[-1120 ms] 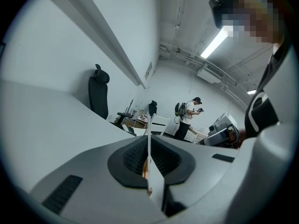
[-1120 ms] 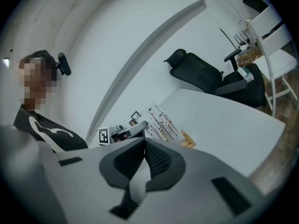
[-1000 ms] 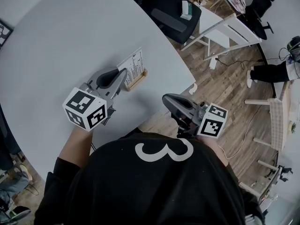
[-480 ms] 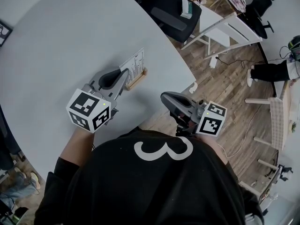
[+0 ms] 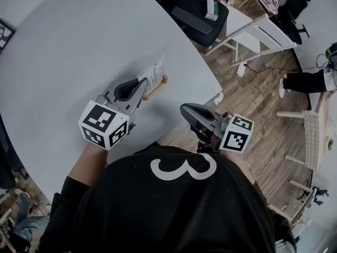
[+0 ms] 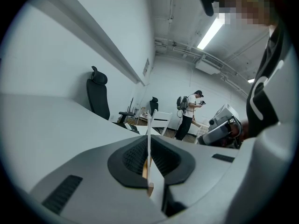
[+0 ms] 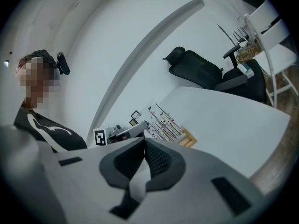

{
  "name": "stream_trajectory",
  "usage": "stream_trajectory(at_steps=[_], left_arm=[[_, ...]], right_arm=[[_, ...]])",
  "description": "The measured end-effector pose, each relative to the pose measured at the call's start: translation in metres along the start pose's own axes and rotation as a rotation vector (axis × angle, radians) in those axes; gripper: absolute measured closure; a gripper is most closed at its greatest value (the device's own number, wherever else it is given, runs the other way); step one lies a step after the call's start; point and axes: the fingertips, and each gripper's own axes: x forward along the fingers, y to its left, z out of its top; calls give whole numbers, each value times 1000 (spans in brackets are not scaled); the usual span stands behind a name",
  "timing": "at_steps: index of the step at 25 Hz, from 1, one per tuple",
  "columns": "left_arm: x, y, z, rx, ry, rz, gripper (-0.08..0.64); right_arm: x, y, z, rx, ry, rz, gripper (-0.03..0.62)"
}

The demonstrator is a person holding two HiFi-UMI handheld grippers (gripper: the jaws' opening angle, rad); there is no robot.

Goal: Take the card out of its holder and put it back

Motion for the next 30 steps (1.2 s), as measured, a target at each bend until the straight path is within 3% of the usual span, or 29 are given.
stream_trajectory(at_steps=[6,11,26,30], left_arm=[[0,-2,-4,25,16,1,535],[7,-2,-41,28,153,16,535],[7,-2,-54,-18,167,18,531],[-1,-4,-50,-80,115,46,427]], right_arm=[[3,-1,-5,7,11,3,583],[0,2,-5,0,7,9,583],[-12,6,-19,23,1,29,583],[-23,8,-24,15,-2,34,583]])
